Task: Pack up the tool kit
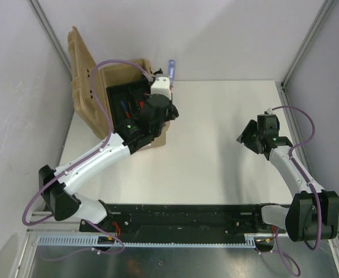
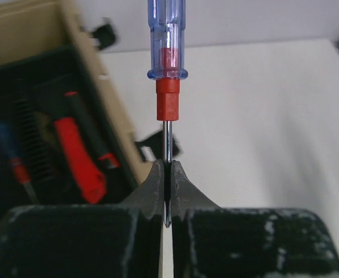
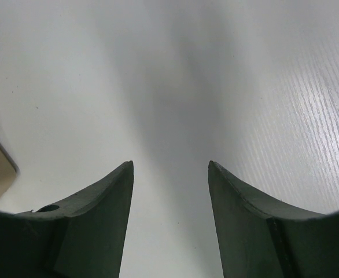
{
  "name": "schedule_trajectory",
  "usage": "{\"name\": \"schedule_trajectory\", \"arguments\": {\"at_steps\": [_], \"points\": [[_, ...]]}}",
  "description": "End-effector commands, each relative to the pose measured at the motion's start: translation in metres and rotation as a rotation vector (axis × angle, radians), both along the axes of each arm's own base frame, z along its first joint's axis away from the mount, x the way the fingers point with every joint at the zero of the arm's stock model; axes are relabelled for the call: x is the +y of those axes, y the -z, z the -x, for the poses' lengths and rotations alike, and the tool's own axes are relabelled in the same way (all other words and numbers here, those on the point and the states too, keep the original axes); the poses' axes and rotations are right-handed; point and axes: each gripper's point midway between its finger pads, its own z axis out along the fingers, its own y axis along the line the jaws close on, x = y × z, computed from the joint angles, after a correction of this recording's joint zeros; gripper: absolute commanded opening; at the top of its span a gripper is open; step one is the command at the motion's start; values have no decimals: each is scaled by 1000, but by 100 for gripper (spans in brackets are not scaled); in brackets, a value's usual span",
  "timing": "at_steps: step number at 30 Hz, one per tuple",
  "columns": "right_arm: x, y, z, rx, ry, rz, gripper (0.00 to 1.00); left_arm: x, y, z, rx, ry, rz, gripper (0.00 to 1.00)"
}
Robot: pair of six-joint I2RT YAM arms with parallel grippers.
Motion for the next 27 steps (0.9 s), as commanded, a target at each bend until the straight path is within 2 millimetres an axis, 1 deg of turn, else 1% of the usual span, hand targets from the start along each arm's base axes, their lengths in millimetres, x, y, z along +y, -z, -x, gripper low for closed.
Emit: {"name": "schedule_trajectory", "arguments": {"at_steps": [1,3,6,11,15,19,21,27], "points": [[1,-2,-5,-17,6,-8,59,79,-7,-20,-30,-344,-52,0],[1,-2,-5,-17,6,-8,58,101,1,-23,-1,-427,-61,0],[1,-2,-6,-18,5,-8,58,127,18,-27,53,-515,-82,0],[1,0,-6,-14,1,-5,58,159,36,-30,97,-600,-96,0],[5,0,-5,-10,-19,-23,58,175,56,-35,152,-605,-109,0],[7,1,-6,-8,-20,-31,58,181,88,-37,226,-600,-128,0],[7,2,-6,-7,-22,-34,58,186,100,-37,255,-610,-118,0],[8,2,-7,-6,-21,-38,58,204,124,-39,304,-667,-140,0]]}}
